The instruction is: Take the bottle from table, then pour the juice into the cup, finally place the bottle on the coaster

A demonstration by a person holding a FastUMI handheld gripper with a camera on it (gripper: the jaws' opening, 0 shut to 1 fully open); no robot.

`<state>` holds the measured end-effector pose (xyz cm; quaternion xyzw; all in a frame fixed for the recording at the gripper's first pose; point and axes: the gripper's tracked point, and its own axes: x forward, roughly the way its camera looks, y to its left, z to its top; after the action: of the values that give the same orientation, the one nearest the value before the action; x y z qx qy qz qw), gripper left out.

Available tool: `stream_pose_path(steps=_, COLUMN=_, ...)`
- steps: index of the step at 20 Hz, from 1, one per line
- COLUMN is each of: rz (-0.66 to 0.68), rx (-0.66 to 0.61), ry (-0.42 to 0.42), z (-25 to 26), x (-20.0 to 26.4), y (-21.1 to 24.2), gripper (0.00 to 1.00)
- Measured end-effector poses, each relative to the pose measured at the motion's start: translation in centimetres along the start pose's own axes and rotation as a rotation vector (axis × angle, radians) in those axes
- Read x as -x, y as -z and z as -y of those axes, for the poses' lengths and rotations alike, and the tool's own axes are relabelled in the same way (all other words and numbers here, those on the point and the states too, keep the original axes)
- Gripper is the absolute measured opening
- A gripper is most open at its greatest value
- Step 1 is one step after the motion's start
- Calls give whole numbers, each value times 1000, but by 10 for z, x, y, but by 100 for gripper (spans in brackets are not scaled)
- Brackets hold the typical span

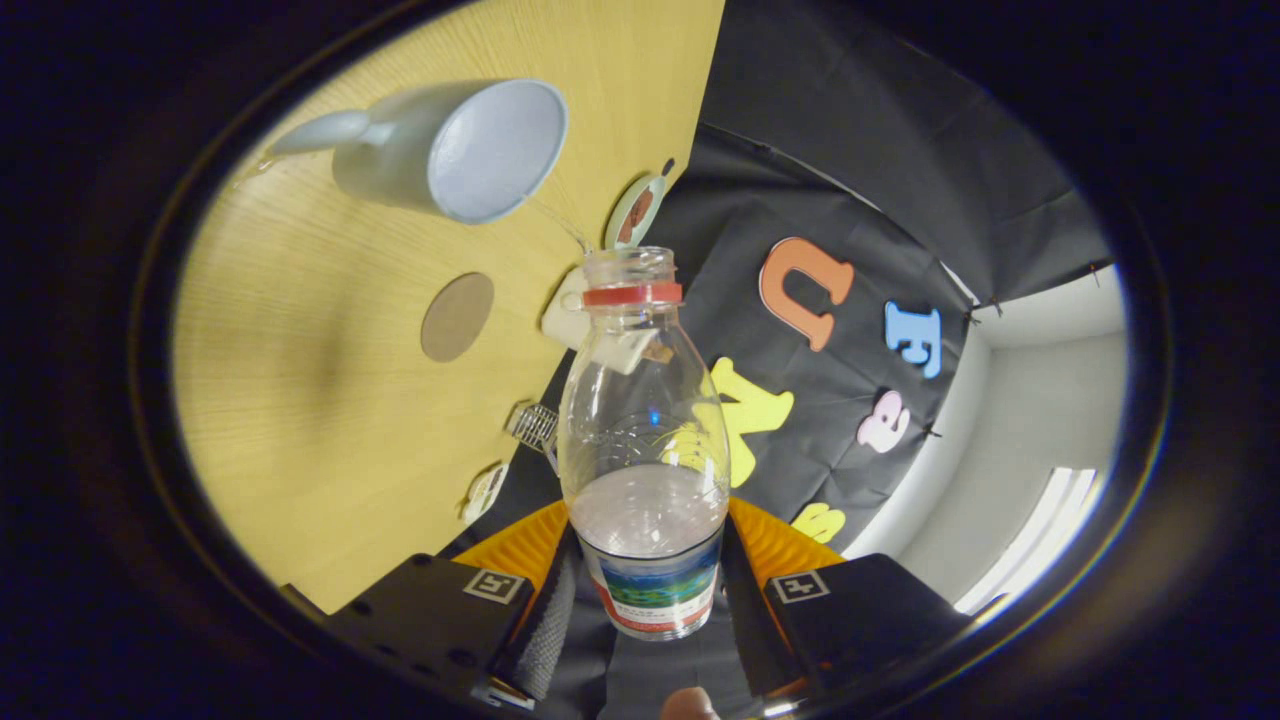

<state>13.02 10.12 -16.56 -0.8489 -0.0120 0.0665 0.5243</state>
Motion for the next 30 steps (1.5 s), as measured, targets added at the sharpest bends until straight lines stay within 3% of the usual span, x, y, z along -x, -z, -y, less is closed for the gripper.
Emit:
stream_pose_path(steps=10, rz=12, rx=70, ry=24, z=14, x=-2, y=-4, gripper=75)
stream_pose_path(steps=17, rz=3, rx=14, ry=11, z=8, x=-1, y=-2, gripper=75)
stream_pose_path(steps=23, rz=-19, rx=-209, ry=-35, z=-1, x=9, y=12, gripper=75)
stream_pose_path(steps=30, rz=-24, rx=-680, ry=-222, z=-31, x=26, y=21, gripper=75)
